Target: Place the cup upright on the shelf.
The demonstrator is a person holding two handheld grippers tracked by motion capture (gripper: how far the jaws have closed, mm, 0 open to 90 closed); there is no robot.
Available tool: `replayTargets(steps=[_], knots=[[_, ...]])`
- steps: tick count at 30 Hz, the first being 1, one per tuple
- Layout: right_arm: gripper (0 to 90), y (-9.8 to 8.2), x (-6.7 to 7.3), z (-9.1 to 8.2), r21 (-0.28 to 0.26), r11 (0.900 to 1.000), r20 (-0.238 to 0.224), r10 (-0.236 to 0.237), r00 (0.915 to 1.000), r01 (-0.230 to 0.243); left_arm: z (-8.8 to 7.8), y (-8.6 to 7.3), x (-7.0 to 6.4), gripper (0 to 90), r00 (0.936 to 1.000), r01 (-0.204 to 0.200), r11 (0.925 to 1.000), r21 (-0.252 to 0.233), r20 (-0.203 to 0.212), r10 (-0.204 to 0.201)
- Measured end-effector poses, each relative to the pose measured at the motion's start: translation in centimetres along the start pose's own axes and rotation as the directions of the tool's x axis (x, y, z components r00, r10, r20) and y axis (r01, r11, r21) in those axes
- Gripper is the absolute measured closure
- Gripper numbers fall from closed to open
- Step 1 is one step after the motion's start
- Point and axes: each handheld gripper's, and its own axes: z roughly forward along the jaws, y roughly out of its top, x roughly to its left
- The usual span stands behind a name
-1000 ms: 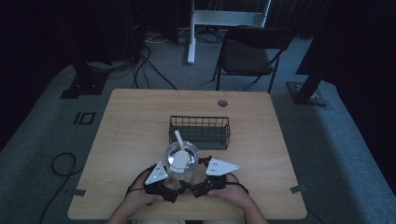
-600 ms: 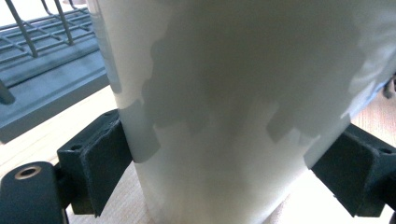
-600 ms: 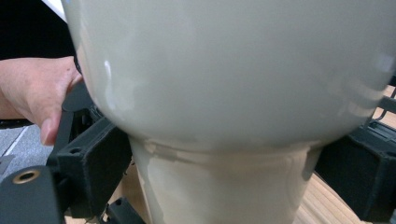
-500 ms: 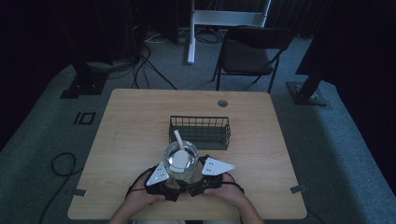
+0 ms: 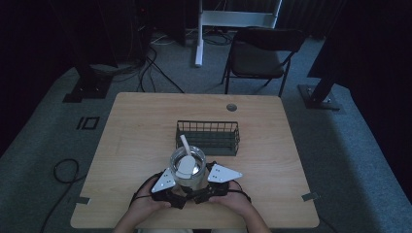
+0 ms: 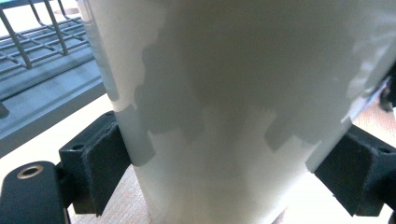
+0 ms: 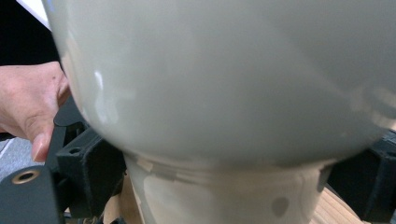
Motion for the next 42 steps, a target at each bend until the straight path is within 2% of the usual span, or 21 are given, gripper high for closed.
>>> replayTargets(steps=[3,7,12,18,21,26,33,38,39,42], knots=[[8.5,0.1,0.0,-0.1,0.008,1.000,-0.004,-0.007,1.0000,0.007,0.0,0.1,0.0,11.5,0.9999,-0.014,0.9999,0.005,0.001,0.014],[8.7,0.1,0.1,-0.2,0.006,1.000,0.011,-0.001,0.9999,0.001,0.0,0.3,0.2,11.6,0.9999,-0.014,0.9998,0.014,0.011,0.013],[8.8,0.2,0.0,-0.3,0.002,1.000,0.023,0.018,0.9996,-0.018,0.1,0.7,0.2,11.7,0.9996,-0.025,0.9991,0.034,0.017,0.024],[8.8,0.5,-0.1,-0.7,-0.005,1.000,0.035,0.024,0.9991,-0.024,0.4,1.6,0.3,11.7,0.9989,-0.029,0.9991,0.031,0.036,0.028],[8.8,1.0,-0.3,-1.2,-0.013,1.000,0.042,0.012,0.9990,-0.012,0.5,2.4,0.3,11.7,0.9985,-0.038,0.9990,0.023,0.041,0.037],[8.8,2.0,-0.8,-1.9,-0.025,1.000,0.050,-0.005,0.9988,0.006,0.8,3.9,0.5,11.8,0.9964,-0.075,0.9968,0.029,0.044,0.073],[8.8,3.3,-2.1,-2.8,-0.048,0.999,0.058,0.004,0.9983,-0.001,1.6,6.1,1.0,11.7,0.9962,-0.066,0.9973,0.032,0.060,0.064],[8.8,4.4,-2.8,-3.3,-0.053,0.999,0.066,-0.007,0.9978,0.011,1.8,7.5,1.3,11.8,0.9946,-0.087,0.9958,0.029,0.059,0.085],[8.8,4.6,-3.0,-3.4,-0.056,0.998,0.068,-0.009,0.9977,0.013,1.9,8.2,1.6,11.8,0.9933,-0.102,0.9942,0.032,0.058,0.100],[8.8,5.6,-3.8,-3.6,-0.062,0.998,0.076,-0.014,0.9970,0.018,2.1,9.3,2.2,11.7,0.9923,-0.110,0.9930,0.042,0.061,0.107]])
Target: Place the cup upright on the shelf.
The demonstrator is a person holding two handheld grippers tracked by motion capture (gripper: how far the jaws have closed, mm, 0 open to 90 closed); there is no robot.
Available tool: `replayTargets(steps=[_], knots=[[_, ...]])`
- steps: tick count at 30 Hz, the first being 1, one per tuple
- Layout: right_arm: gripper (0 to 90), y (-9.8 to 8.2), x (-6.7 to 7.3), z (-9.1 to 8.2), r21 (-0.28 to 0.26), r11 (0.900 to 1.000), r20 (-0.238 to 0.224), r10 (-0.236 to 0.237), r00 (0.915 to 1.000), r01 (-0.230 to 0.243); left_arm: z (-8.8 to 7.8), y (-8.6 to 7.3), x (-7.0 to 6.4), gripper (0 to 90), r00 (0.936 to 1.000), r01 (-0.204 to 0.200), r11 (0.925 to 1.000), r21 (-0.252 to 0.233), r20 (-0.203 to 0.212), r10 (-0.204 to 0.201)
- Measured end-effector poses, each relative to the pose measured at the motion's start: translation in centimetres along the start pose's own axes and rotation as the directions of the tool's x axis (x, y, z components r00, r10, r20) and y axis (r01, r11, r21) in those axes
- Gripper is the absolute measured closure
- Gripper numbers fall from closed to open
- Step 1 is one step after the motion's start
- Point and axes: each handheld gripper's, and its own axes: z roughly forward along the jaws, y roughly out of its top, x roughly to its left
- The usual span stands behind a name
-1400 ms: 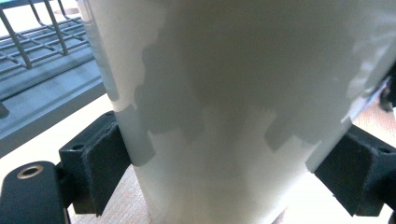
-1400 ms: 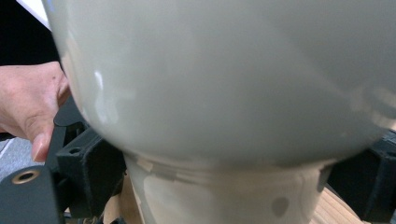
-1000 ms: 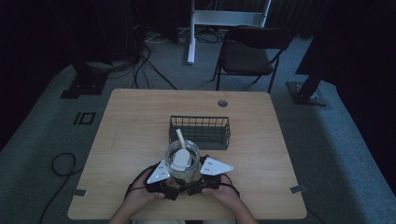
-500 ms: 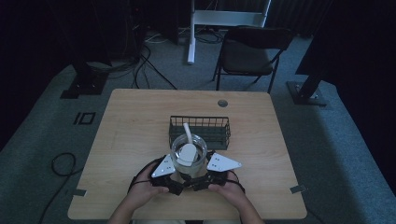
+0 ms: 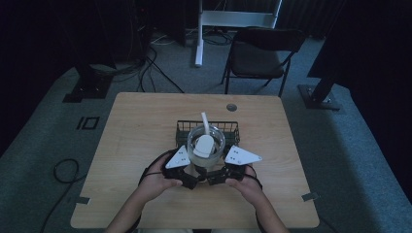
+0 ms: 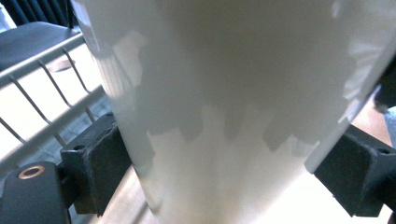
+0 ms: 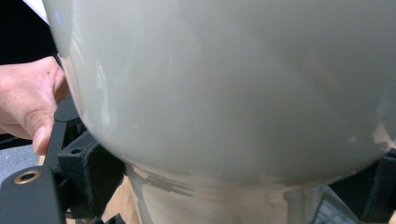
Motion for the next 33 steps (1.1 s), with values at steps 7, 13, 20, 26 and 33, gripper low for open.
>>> replayTargets(steps=[7,13,20,26,33], knots=[[8.8,1.2,-1.7,0.0,-0.016,1.000,0.008,0.008,0.9999,-0.007,0.6,1.8,1.3,11.7,0.9999,-0.013,0.9999,0.006,-0.001,0.013],[8.8,2.0,-3.1,0.3,-0.019,1.000,0.014,0.004,0.9999,-0.004,0.8,3.2,2.8,11.7,0.9987,-0.049,0.9979,0.041,-0.008,0.050],[8.8,3.3,-4.9,0.5,-0.035,0.999,0.022,0.006,0.9998,-0.005,1.3,4.8,4.4,11.7,0.9988,-0.048,0.9981,0.039,-0.009,0.048],[8.8,4.3,-6.5,1.2,-0.006,1.000,0.021,-0.002,0.9998,0.002,1.7,5.8,6.0,11.7,0.9979,-0.059,0.9970,0.051,-0.026,0.060],[8.8,5.0,-8.2,1.9,0.005,1.000,0.039,0.002,0.9992,-0.002,2.6,6.4,7.6,11.7,0.9978,-0.053,0.9976,0.044,-0.037,0.055]])
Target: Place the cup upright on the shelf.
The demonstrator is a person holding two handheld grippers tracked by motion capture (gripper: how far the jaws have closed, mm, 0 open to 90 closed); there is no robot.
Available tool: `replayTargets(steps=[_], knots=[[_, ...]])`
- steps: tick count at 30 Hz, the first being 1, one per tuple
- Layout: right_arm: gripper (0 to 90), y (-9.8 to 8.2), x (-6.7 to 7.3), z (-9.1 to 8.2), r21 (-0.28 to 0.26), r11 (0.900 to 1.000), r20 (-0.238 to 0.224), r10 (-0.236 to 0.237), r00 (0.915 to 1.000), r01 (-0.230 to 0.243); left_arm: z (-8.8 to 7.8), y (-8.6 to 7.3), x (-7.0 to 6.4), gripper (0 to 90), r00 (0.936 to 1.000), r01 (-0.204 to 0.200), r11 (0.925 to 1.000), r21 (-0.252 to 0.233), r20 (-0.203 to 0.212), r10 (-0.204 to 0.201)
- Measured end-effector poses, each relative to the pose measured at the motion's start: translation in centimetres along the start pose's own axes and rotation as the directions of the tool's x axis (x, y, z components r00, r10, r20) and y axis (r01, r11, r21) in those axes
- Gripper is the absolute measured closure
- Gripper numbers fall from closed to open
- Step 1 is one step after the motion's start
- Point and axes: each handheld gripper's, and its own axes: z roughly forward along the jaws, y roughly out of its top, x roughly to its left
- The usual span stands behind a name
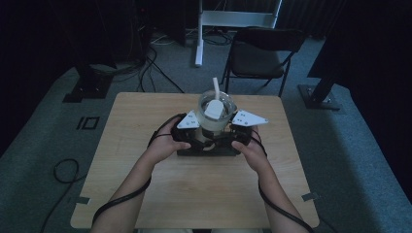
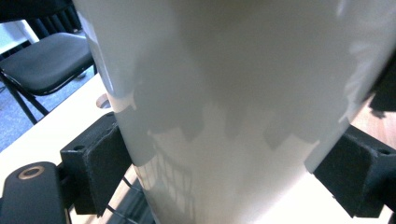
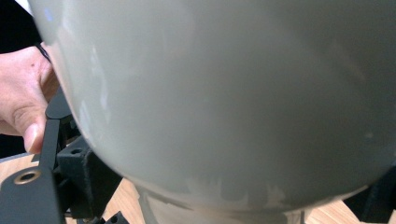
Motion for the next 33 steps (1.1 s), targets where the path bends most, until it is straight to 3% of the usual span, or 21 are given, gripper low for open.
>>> replayTargets(steps=[3,8,17,20,26,33], knots=[[8.8,0.3,-0.5,0.3,0.009,1.000,0.015,-0.009,0.9998,0.009,0.3,0.2,0.7,11.6,0.9999,-0.008,0.9999,-0.007,-0.007,0.008],[8.8,0.7,-1.6,0.7,0.028,1.000,0.033,-0.013,0.9994,0.012,1.1,0.4,1.4,11.6,0.9997,0.011,0.9998,-0.016,-0.020,-0.011],[8.8,0.4,-2.7,1.5,0.059,0.998,0.054,-0.024,0.9982,0.021,2.0,0.1,2.4,11.5,0.9983,-0.004,1.0000,-0.007,-0.058,0.004],[8.8,0.2,-3.1,2.0,0.073,0.997,0.064,-0.008,0.9979,0.003,2.5,-0.4,2.7,11.5,0.9979,0.052,0.9985,-0.019,-0.038,-0.053],[8.7,-0.8,-3.5,2.5,0.090,0.996,0.069,0.003,0.9976,-0.009,3.1,-1.3,2.9,11.5,0.9972,0.052,0.9987,0.004,-0.054,-0.051],[8.7,-2.0,-3.7,3.0,0.131,0.991,0.075,0.026,0.9969,-0.036,3.8,-2.5,2.9,11.4,0.9945,0.097,0.9951,0.019,-0.042,-0.096]])
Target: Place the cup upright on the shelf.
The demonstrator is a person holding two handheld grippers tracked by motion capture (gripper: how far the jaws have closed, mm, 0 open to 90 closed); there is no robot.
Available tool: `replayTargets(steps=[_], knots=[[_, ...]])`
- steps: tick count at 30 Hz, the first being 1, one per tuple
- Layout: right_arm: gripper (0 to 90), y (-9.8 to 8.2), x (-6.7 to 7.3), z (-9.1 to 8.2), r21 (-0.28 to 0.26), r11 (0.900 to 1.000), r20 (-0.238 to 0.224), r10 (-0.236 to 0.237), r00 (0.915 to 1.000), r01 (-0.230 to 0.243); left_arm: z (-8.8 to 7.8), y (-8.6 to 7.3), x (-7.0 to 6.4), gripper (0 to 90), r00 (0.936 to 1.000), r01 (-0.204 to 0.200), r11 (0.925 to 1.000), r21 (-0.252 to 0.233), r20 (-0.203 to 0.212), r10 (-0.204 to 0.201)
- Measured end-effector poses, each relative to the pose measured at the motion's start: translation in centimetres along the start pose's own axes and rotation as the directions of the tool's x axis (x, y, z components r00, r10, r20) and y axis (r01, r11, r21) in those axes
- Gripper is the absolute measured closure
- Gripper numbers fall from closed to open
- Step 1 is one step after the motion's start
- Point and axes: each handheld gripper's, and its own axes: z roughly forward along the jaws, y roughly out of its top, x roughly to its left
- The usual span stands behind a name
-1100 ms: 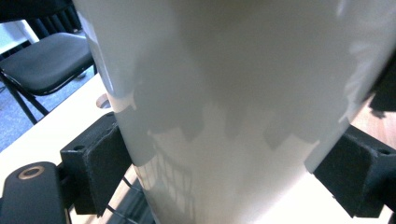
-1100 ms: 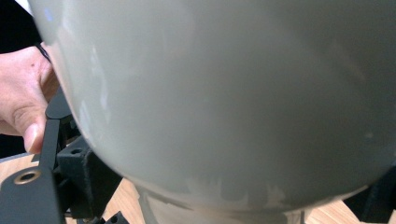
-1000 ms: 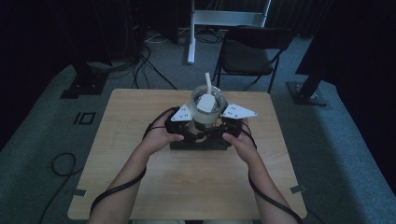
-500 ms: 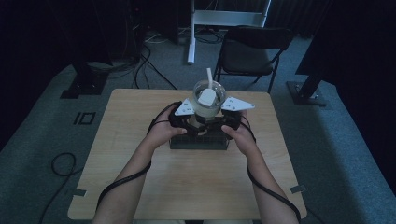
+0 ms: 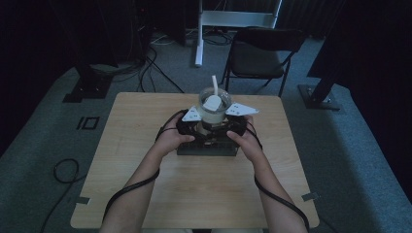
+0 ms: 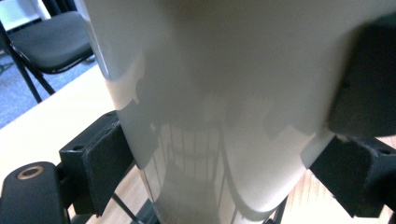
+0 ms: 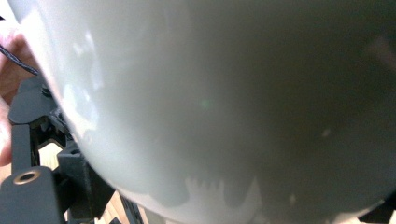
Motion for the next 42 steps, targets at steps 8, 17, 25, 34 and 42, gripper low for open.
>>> replayTargets(steps=[8,17,25,34,42], knots=[[8.7,-1.1,0.2,0.9,0.058,0.998,0.021,-0.027,0.9994,0.026,0.1,-1.0,0.1,11.9,0.9998,0.020,0.9995,0.025,-0.006,-0.020],[8.6,-1.9,0.3,1.3,0.023,1.000,0.033,-0.011,0.9994,0.010,0.4,-1.7,-0.3,11.9,0.9984,0.048,0.9988,0.009,-0.028,-0.048],[8.6,-2.5,0.8,1.0,-0.009,1.000,0.067,0.003,0.9977,-0.002,0.3,-1.9,-0.8,12.2,0.9972,0.057,0.9983,-0.009,-0.048,-0.057],[8.6,-2.5,1.0,0.7,-0.004,1.000,0.102,0.015,0.9947,-0.014,0.2,-1.6,-1.3,12.8,0.9947,0.077,0.9970,-0.005,-0.069,-0.077],[8.6,-2.6,1.3,0.5,0.003,1.000,0.121,-0.001,0.9927,0.001,-0.9,-1.6,-1.8,16.0,0.9908,0.093,0.9948,-0.042,-0.095,-0.096]])
